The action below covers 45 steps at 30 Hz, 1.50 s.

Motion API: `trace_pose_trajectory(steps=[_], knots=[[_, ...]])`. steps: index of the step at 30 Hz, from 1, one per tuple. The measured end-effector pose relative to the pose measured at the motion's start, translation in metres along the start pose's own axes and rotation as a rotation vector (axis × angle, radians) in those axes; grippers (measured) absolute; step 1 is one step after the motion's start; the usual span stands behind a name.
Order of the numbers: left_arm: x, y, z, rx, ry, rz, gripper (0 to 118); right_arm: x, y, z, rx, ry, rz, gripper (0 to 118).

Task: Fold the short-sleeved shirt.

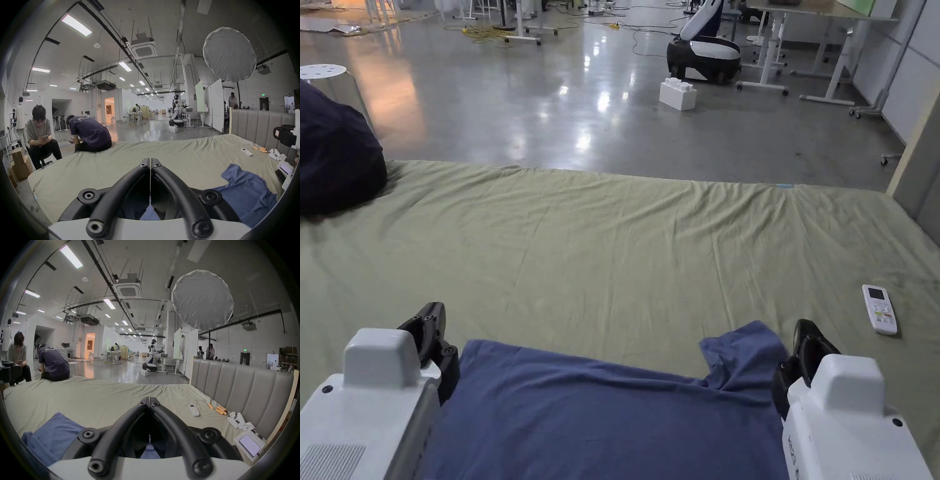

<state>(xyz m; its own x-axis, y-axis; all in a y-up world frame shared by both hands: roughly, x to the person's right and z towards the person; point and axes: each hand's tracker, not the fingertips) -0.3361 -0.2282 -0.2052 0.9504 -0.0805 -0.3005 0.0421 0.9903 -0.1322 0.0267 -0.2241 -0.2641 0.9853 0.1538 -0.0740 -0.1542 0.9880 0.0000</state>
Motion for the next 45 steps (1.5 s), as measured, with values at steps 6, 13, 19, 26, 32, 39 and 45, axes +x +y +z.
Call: trace_pose_trajectory(steps=[6, 13, 19, 26, 32, 39, 45], knots=[[-0.028, -0.019, -0.067, -0.253, -0.102, 0.058, 0, -0.001, -0.007, -0.018, -0.051, 0.021, 0.011, 0], [-0.044, -0.071, -0.204, -0.672, -0.171, 0.051, 0, 0.000, -0.031, -0.047, -0.152, 0.018, 0.039, 0], [-0.045, -0.103, -0.284, -0.886, -0.179, 0.066, 59, 0.012, -0.057, -0.062, -0.253, -0.002, 0.062, 0], [-0.033, -0.122, -0.323, -0.968, -0.165, 0.053, 72, 0.027, -0.085, -0.067, -0.357, -0.032, 0.072, 0], [-0.017, -0.135, -0.330, -0.993, -0.152, -0.067, 64, 0.038, -0.102, -0.070, -0.416, -0.041, 0.060, 0], [-0.007, -0.133, -0.317, -0.946, -0.194, -0.087, 7, 0.060, -0.112, -0.103, -0.521, -0.033, -0.082, 0], [-0.008, -0.111, -0.291, -0.879, -0.196, -0.053, 6, 0.091, -0.122, -0.187, -0.779, 0.049, -0.111, 72]])
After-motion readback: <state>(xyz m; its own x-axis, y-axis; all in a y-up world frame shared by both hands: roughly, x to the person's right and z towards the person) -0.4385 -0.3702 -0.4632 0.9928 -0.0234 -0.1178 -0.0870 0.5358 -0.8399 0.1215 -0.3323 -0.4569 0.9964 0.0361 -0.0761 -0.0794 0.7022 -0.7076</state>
